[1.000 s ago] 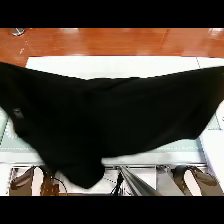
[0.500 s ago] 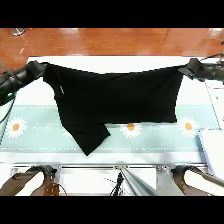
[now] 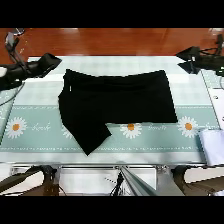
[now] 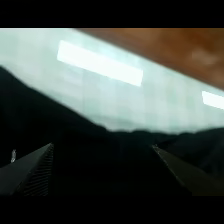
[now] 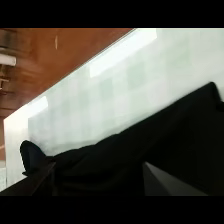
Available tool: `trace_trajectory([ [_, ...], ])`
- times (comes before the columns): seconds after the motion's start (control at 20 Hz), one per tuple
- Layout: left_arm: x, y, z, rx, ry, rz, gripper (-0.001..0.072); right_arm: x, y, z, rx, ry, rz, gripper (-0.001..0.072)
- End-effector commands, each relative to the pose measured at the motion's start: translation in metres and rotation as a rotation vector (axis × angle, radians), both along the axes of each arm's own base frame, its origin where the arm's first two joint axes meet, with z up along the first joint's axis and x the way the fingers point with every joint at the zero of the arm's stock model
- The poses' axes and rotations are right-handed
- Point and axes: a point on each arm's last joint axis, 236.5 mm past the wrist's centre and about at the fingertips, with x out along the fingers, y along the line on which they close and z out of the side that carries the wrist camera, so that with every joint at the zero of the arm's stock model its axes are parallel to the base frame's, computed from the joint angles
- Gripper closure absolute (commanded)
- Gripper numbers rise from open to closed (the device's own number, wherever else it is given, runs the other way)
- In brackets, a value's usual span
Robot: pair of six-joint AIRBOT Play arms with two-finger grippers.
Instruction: Fold the shirts.
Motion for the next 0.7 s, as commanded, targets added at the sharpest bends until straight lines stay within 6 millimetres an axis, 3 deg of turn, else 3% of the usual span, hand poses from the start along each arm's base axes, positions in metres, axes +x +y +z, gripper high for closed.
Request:
trace_trajectory([
  [0.0, -0.072, 0.035, -0.033, -0.057, 0.328, -0.094, 0.0000, -0.072, -0.024, -0.003, -0.083, 0.105, 0.215, 0.0093],
  [0.05, -0.098, 0.046, -0.051, -0.080, 0.450, -0.087, 0.0000, -0.101, -0.030, -0.019, -0.173, 0.194, 0.266, 0.0092],
  [0.1, -0.126, 0.053, -0.070, -0.087, 0.556, -0.093, 0.0000, -0.112, -0.036, -0.028, -0.220, 0.227, 0.212, 0.0093],
  [0.2, -0.165, 0.048, -0.101, -0.138, 0.682, -0.078, 0.0000, -0.124, -0.025, -0.039, -0.199, 0.203, 0.110, 0.0092],
  [0.3, -0.194, 0.035, -0.130, -0.175, 0.750, -0.056, 0.0000, -0.153, -0.003, -0.059, -0.128, 0.235, 0.058, 0.0092],
  [0.45, -0.220, 0.016, -0.158, -0.226, 0.775, -0.047, 0.0000, -0.192, 0.025, -0.077, -0.068, 0.281, 0.044, 0.0092],
  [0.65, -0.230, -0.006, -0.172, -0.322, 0.772, -0.036, 0.0001, -0.219, 0.045, -0.078, -0.054, 0.257, 0.038, 0.0092],
])
